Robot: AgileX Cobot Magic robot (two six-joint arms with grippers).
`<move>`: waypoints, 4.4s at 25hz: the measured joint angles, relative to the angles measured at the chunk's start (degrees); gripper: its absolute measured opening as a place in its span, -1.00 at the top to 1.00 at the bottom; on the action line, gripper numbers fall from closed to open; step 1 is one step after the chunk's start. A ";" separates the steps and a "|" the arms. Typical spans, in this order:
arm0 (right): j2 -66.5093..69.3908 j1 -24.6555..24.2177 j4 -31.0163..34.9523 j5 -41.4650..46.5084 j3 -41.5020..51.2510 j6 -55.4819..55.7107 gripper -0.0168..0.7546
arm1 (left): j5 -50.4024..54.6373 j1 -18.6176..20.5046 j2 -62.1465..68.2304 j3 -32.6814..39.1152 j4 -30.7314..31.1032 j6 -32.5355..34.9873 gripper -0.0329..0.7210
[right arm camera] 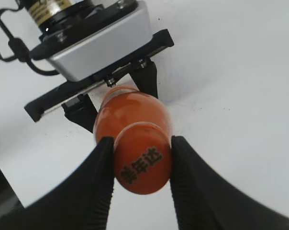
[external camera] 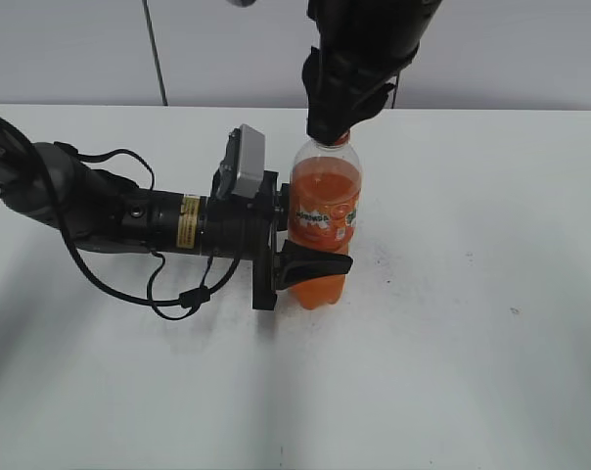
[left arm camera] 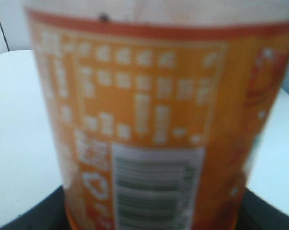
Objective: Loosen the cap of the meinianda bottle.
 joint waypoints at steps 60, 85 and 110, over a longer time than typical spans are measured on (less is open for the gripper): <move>-2.76 -38.53 6.76 -36.80 43.59 28.61 0.25 | -0.05 0.00 0.00 0.00 0.02 -0.04 -0.16; 4.58 -38.59 7.80 -38.06 43.71 28.86 0.23 | -0.06 0.00 0.00 0.00 0.02 -0.04 -0.16; -0.36 -38.59 8.84 -31.05 38.32 28.85 -0.48 | -0.02 0.00 0.00 0.00 0.01 -0.04 -0.20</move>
